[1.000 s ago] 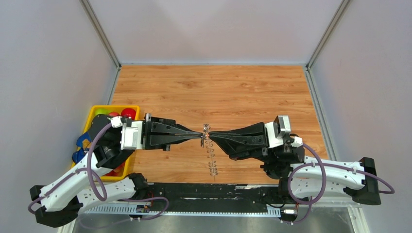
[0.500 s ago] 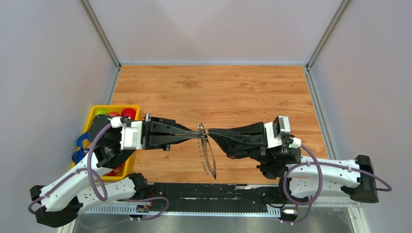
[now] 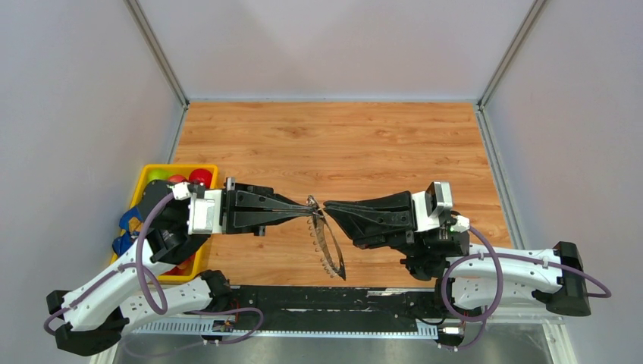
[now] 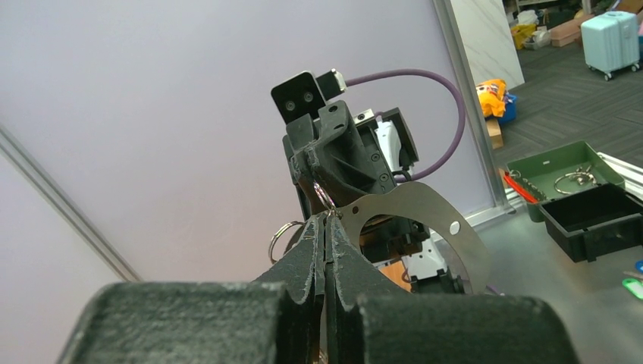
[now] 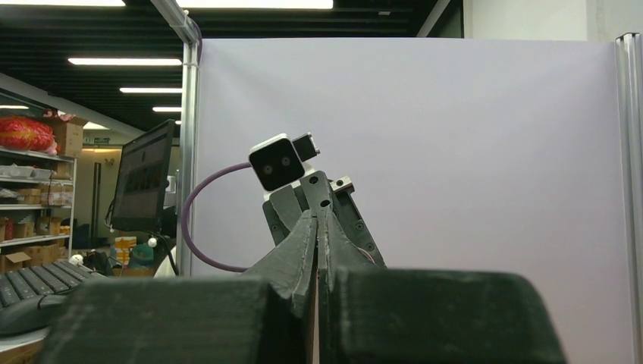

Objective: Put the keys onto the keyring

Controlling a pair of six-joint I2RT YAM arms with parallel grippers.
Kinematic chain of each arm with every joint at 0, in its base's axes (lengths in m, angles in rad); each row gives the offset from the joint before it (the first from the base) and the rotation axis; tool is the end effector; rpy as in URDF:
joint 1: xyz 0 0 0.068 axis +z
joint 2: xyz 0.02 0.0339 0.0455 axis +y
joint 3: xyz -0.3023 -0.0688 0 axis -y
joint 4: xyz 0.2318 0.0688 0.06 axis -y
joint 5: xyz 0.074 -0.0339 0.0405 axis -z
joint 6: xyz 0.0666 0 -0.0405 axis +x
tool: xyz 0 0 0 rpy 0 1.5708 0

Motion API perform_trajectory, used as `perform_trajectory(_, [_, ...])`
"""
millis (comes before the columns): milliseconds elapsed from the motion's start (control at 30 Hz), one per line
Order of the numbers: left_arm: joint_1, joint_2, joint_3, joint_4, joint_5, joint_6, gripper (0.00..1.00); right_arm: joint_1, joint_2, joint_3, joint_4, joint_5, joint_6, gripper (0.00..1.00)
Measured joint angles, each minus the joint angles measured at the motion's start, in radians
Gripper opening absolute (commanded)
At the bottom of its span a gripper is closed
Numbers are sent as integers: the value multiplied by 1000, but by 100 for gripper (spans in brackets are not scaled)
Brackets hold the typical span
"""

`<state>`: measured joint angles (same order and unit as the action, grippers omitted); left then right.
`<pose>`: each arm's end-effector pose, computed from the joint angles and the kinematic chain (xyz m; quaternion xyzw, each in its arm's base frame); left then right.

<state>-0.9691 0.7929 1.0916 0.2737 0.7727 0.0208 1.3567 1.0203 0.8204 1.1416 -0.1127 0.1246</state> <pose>0.0262 -0.1203 0.5203 0.5018 0.2331 -0.5318 0.6412 0.0317 0.1808 0.4973 -0.2222 0.2212 0.6535 0.6889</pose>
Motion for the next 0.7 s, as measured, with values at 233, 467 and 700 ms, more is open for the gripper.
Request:
perform_trajectory(233, [0, 0, 0, 0, -2, -1, 0, 2, -1, 0, -4, 12, -5, 0])
perform_trajectory(467, [0, 0, 0, -24, -3, -23, 0, 4, -57, -25, -72, 47, -23, 0])
perform_trajectory(700, [0, 11, 2, -55, -1, -45, 0, 4, -136, -94, -115, 114, -25, 0])
